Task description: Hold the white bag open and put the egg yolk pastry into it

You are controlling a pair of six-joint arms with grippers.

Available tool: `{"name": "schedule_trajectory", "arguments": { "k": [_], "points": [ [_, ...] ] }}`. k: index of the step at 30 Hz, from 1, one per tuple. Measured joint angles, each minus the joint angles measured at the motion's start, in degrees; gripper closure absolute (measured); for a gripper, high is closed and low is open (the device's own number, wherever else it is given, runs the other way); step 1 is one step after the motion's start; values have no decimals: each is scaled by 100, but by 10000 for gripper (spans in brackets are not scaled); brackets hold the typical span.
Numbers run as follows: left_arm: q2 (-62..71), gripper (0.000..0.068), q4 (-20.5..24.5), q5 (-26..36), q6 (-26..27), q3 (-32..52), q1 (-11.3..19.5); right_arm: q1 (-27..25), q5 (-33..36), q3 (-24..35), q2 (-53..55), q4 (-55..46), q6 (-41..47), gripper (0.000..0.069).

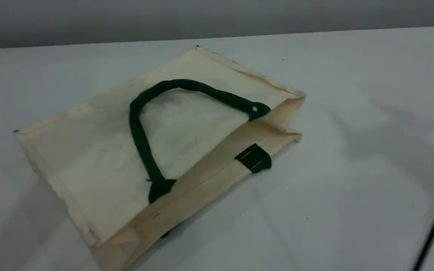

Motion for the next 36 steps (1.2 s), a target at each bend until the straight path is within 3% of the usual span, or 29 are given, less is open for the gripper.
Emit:
{"name": "schedule_trajectory", "arguments": {
  "k": [6, 11, 16, 25, 32, 36],
  "points": [
    [-748, 125, 723, 1, -859, 0, 0, 0, 890, -479, -616, -358, -5, 111],
    [-1486, 125, 628, 6, -1036, 0, 0, 13, 1699, -882, -1263, -730, 172, 111],
    [-2173, 125, 481, 19, -1095, 278, 0, 41, 2360, -887, -1989, -793, 159, 111],
    [-3704, 124, 656, 4, -1323, 1543, -9, 41, 3618, -877, -3746, -777, 657, 111],
    [-5393, 124, 699, 8, -1348, 2856, -250, 41, 4643, -870, -4907, -628, 1021, 111],
    [-6420, 124, 729, 2, -1432, 3631, -250, 41, 4755, -744, -5339, -395, 1433, 111]
  ]
}}
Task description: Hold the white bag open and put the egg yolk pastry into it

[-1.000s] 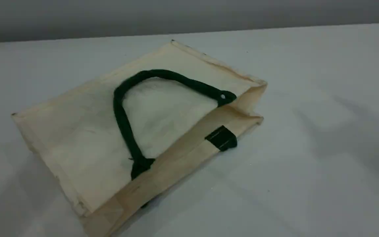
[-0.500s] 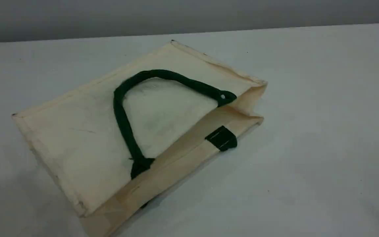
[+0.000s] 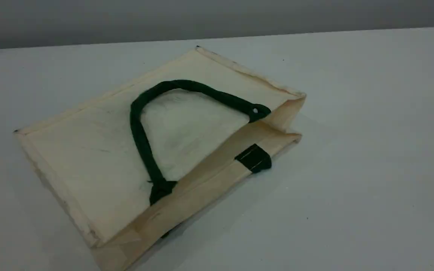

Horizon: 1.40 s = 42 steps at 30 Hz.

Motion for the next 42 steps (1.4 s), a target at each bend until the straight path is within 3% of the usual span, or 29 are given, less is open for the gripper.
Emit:
{"name": "schedule_trajectory", "arguments": {
  "k": [10, 20, 25, 30, 42],
  "points": [
    [-1782, 124, -52, 0, -181, 1492, 0, 0, -6, 1535, -1053, -129, 47, 111],
    [-1842, 124, -73, -21, -309, 2730, 0, 0, -496, 3546, -1772, -936, -106, 111],
    [-1842, 124, -73, -419, -342, 3323, 0, 0, -673, 4294, -1772, -1117, -81, 111],
    [-1842, 124, -66, -705, -342, 3733, 0, 0, -791, 4632, -1772, -1113, -77, 111],
    [-1842, 124, -51, -826, -378, 4275, 0, 0, -848, 4651, -1772, -1099, 93, 111]
  ]
}}
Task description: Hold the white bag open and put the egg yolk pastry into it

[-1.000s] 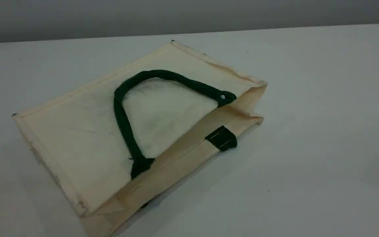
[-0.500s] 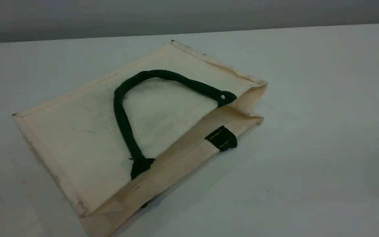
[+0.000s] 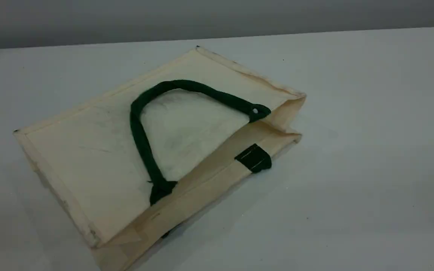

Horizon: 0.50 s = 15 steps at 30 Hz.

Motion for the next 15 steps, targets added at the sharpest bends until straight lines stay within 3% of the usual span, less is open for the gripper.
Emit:
{"name": "schedule_trajectory", "arguments": {
  "k": [15],
  "points": [
    [0, 124, 4, 7, -55, 12, 0, 0, -25, 7, 0, 0, 0, 113]
  ]
}}
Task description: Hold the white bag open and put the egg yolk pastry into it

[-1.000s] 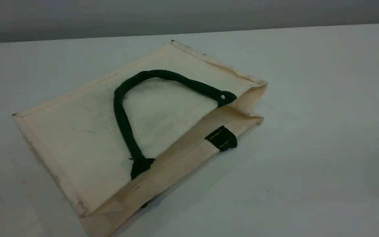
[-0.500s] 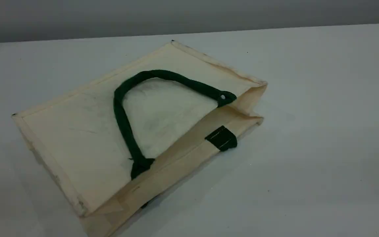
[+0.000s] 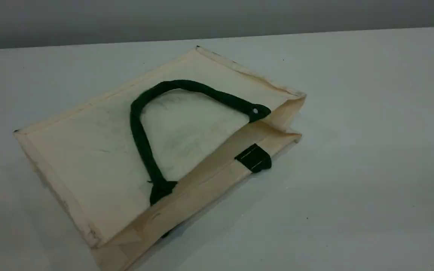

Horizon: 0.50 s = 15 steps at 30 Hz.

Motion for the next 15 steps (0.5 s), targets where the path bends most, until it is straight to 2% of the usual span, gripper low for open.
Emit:
{"name": "schedule_trajectory", "arguments": {
  "k": [3, 5, 10, 15],
  "points": [
    [-11, 124, -16, 0, 5, 0, 67, -7, 0, 0, 0, 0, 0, 113],
    [-68, 124, -27, 0, 6, 0, 226, -12, 4, 0, 0, 0, 0, 113],
    [-376, 124, -27, 12, 6, 0, 949, -186, 4, 4, 0, 7, 0, 113],
    [-632, 124, -22, 18, 6, 0, 1643, -759, 4, 4, -119, 2, 0, 113]
  ]
}}
